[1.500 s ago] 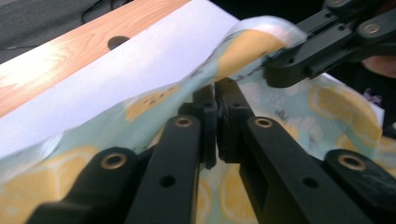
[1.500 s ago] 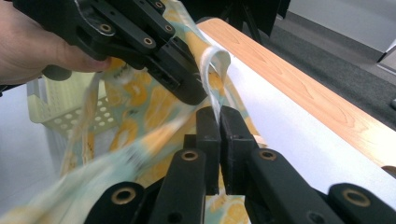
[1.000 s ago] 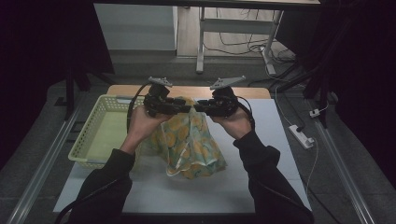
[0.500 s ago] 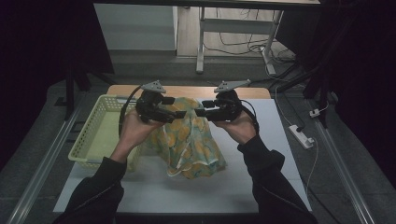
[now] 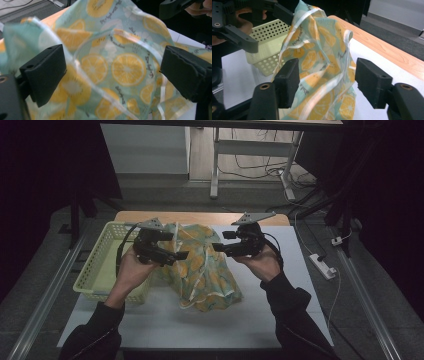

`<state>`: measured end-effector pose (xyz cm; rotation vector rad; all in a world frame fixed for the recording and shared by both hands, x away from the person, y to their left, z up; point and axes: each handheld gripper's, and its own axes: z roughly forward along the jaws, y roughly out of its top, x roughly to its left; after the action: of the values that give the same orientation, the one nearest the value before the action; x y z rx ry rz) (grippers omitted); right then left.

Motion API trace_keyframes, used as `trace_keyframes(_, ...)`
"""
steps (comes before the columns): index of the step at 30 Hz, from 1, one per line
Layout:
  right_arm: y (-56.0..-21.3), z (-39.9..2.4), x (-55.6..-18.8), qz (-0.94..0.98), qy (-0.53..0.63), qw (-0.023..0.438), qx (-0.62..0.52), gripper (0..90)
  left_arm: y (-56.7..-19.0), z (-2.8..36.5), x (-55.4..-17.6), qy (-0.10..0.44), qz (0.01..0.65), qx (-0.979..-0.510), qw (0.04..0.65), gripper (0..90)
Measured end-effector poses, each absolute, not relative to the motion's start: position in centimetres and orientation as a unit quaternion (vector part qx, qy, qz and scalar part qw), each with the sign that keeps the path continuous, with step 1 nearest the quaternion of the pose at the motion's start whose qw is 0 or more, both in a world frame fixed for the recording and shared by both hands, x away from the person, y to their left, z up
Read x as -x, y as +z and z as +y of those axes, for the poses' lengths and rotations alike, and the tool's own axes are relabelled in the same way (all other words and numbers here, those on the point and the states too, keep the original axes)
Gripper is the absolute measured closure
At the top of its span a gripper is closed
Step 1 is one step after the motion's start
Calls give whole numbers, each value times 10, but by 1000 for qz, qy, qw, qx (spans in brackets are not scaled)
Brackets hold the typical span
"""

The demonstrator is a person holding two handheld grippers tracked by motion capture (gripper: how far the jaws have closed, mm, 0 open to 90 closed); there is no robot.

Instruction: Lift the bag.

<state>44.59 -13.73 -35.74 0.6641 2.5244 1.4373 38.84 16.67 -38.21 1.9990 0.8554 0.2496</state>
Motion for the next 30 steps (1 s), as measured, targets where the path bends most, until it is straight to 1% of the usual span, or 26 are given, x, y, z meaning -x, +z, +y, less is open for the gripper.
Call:
trace_keyframes(3, -361, -141, -444, 844, 479, 84, -227, 327, -388, 172, -383, 103, 350, -814, 452, 42)
trace_keyframes(8, -366, -147, -441, 844, 476, 84, -233, 259, -400, 181, -374, 92, 354, -807, 463, 3)
trace_keyframes(15, -373, -158, -436, 842, 473, 85, -246, 175, -412, 194, -363, 90, 362, -802, 466, 0)
trace_keyframes(30, -394, -184, -427, 841, 461, 97, -265, 112, -437, 215, -342, 89, 388, -790, 467, 0)
